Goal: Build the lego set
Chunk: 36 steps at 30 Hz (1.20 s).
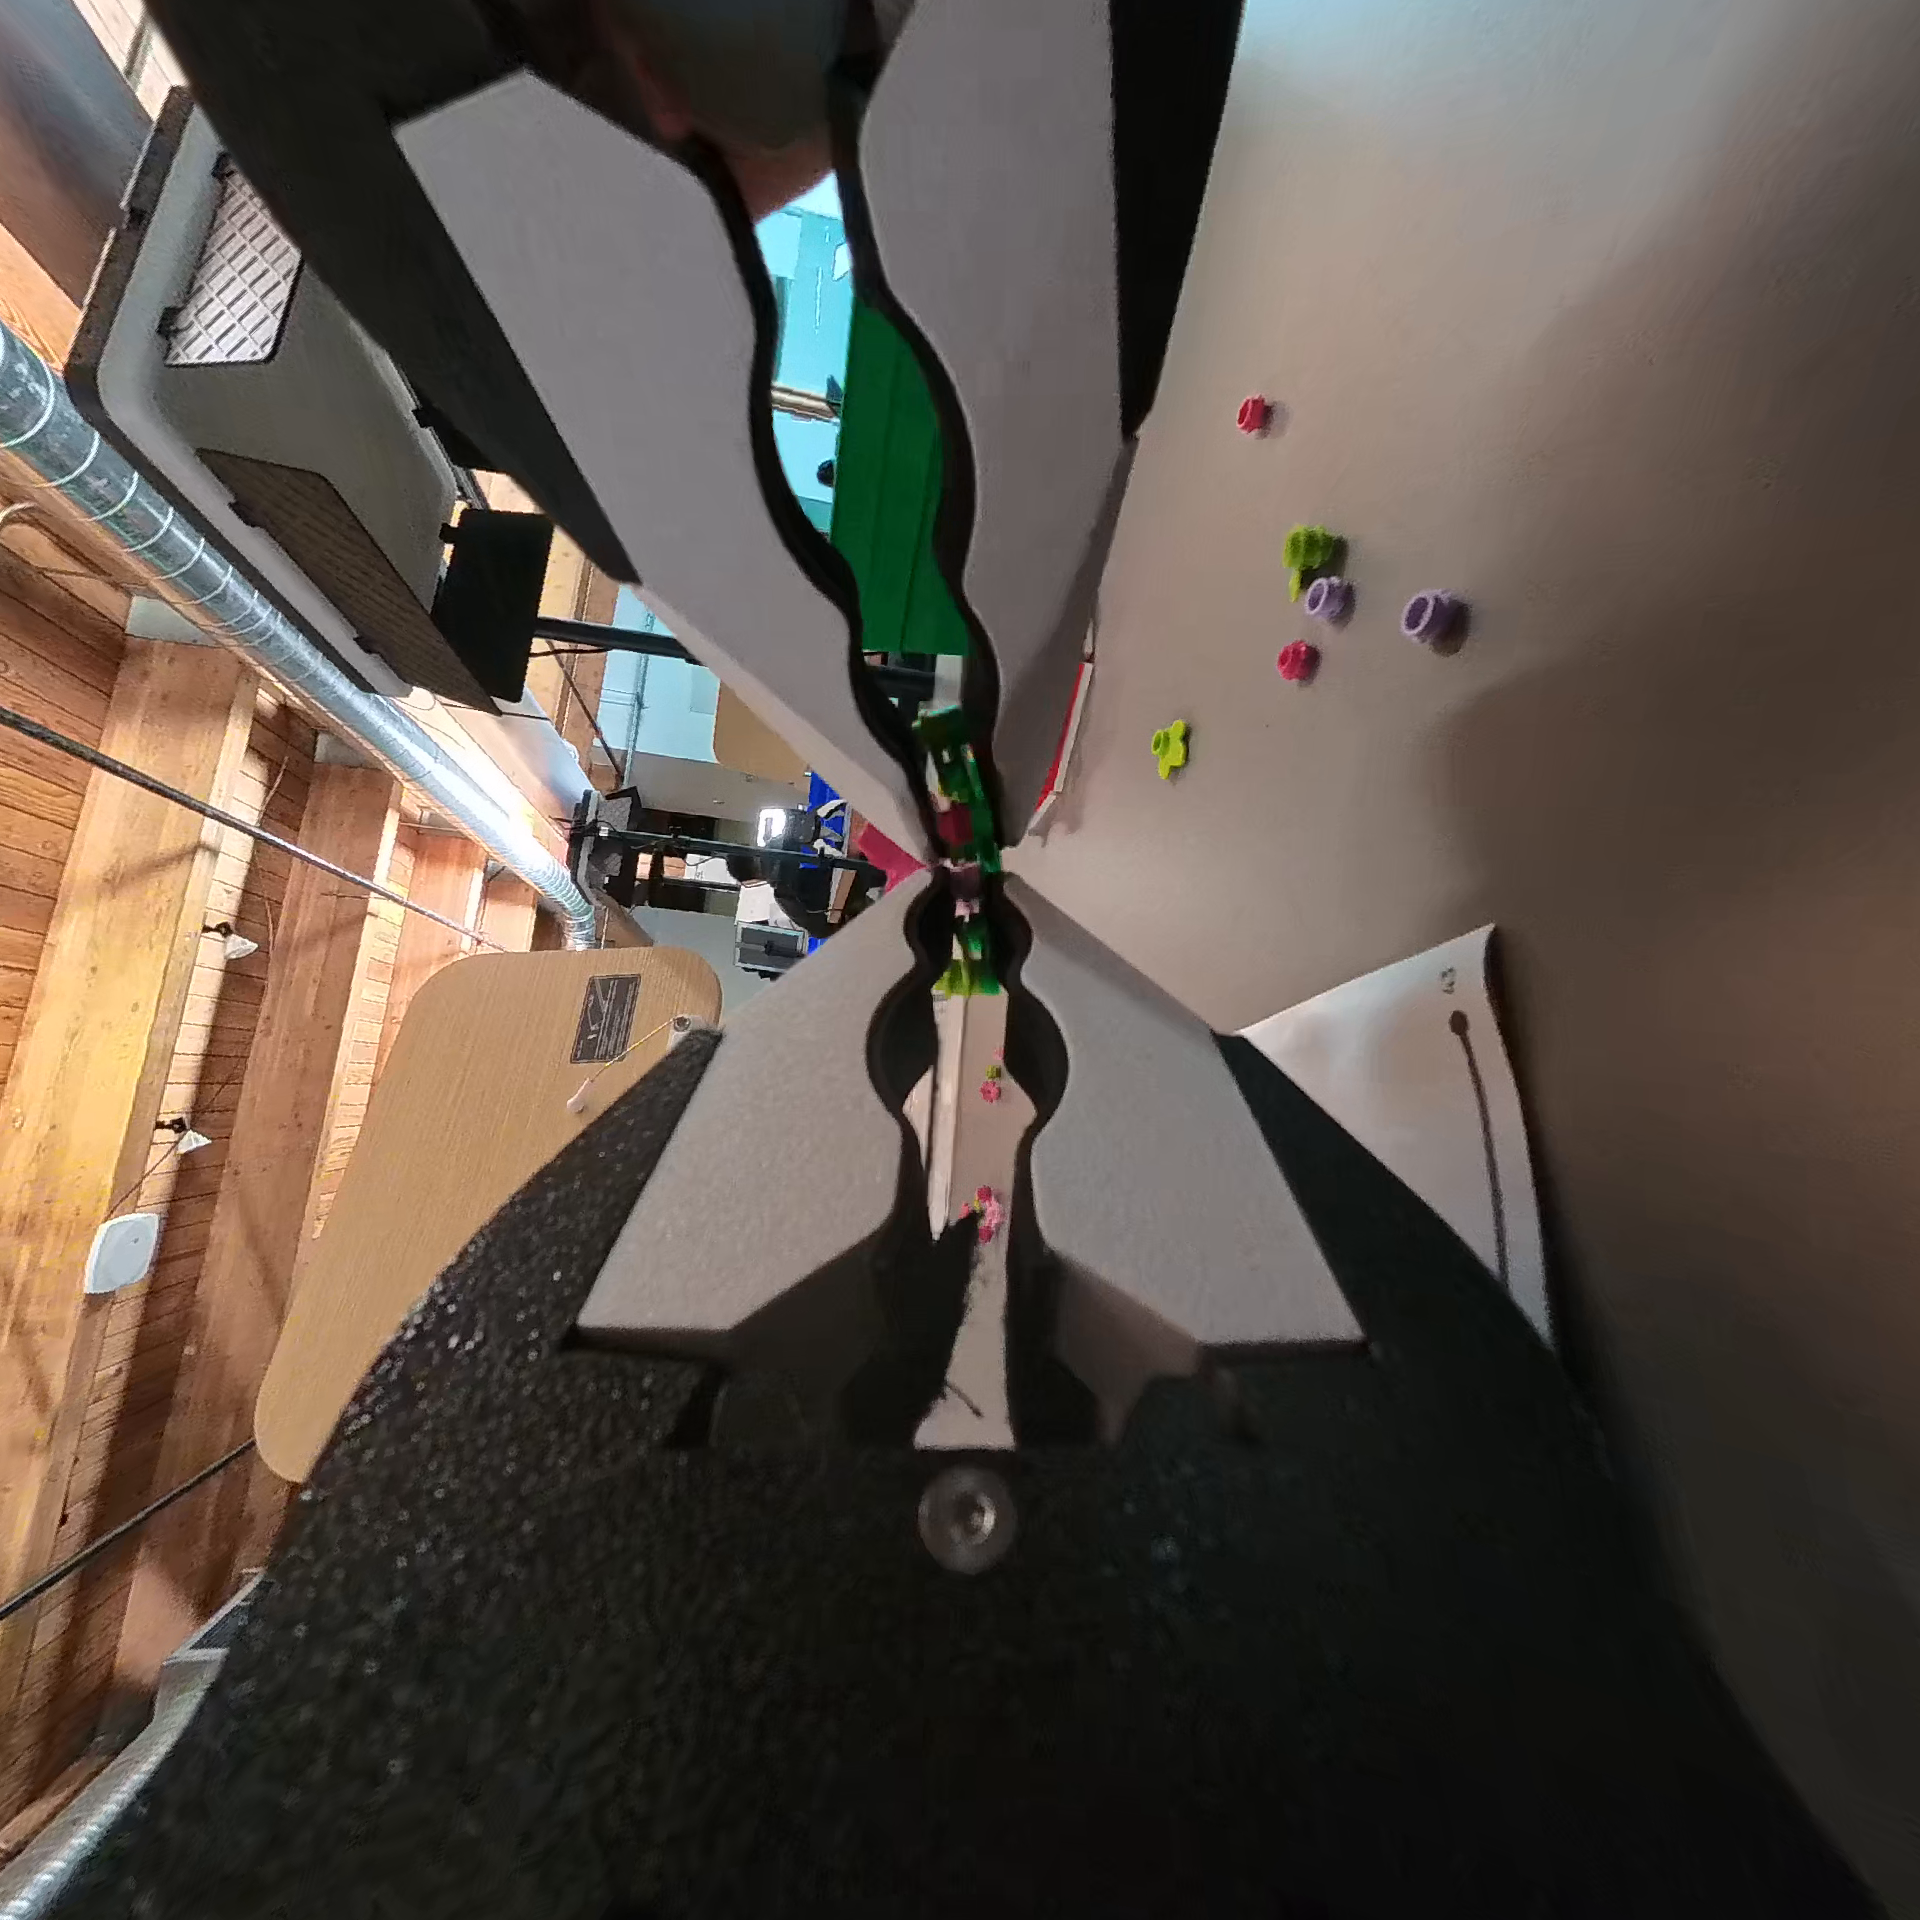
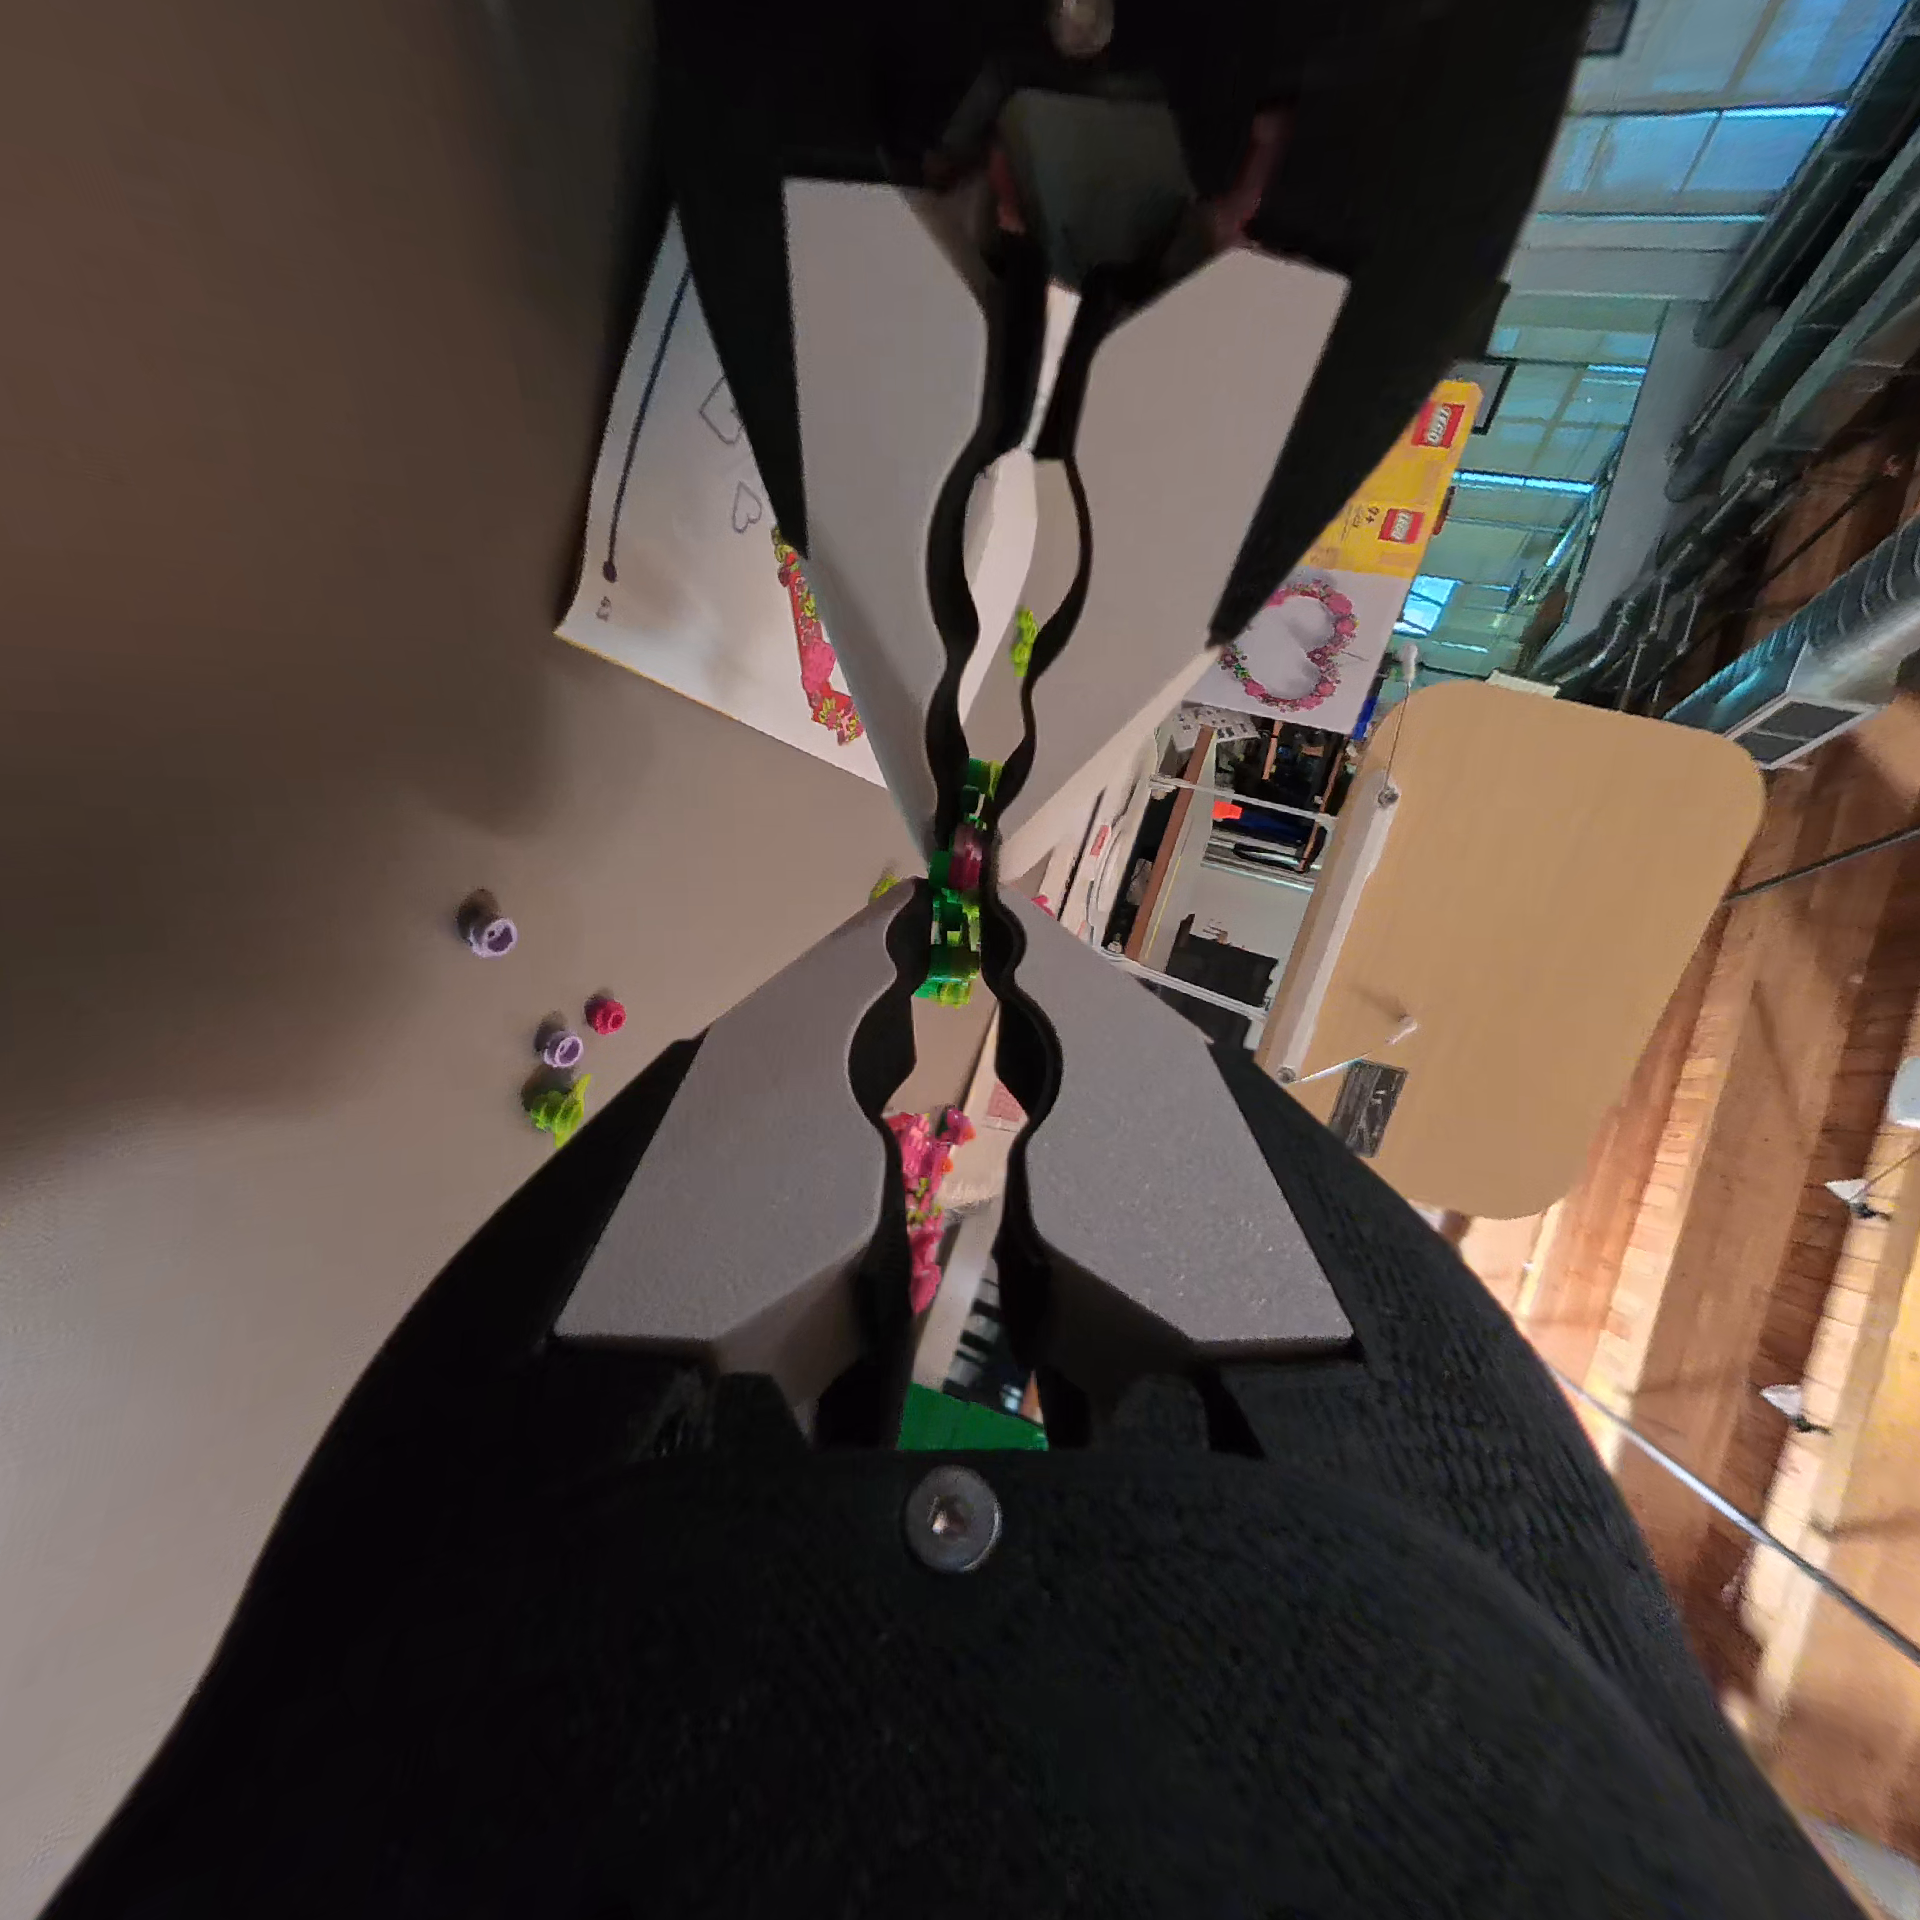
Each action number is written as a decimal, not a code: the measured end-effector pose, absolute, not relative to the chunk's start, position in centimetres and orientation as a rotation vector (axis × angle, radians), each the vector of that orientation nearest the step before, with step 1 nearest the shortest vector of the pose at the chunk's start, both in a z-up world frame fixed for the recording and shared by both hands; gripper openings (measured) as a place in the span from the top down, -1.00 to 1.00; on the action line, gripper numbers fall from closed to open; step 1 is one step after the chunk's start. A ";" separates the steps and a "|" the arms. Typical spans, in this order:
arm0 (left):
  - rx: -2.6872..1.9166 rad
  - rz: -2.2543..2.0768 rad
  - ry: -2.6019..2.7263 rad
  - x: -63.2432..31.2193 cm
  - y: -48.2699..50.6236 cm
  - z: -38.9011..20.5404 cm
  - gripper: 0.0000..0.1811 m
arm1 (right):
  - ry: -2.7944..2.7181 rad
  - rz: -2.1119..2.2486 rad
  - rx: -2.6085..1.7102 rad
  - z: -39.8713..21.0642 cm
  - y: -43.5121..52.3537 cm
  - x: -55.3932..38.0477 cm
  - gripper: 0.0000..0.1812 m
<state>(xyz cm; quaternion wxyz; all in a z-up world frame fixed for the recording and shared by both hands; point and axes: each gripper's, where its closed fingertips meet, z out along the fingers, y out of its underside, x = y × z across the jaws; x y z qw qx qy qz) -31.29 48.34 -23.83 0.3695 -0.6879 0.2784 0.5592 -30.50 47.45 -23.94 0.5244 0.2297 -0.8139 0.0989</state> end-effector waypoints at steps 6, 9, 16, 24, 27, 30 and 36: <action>-1.786 1.416 0.711 -31.3 48.4 -24.1 0.96 | -1.953 0.200 0.585 -24.2 47.5 -30.5 0.94; -1.798 1.389 0.701 -31.3 48.4 -24.4 0.96 | -1.962 0.214 0.576 -24.4 47.6 -30.5 0.94; -1.833 1.216 0.595 -31.1 48.6 -24.6 0.96 | -2.029 0.345 0.471 -24.5 47.8 -30.3 0.94; -1.854 1.152 0.529 -31.2 48.8 -24.7 0.95 | -2.072 0.441 0.392 -24.5 48.1 -30.4 0.93; -1.856 1.146 0.551 -31.0 48.7 -24.8 0.96 | -2.074 0.454 0.409 -24.6 48.0 -30.2 0.93; -1.856 1.169 0.568 -30.9 48.7 -24.7 0.95 | -2.073 0.436 0.448 -24.6 48.0 -30.1 0.93; -1.864 1.189 0.596 -30.7 48.7 -24.9 0.95 | -2.057 0.388 0.546 -24.9 47.9 -29.7 0.92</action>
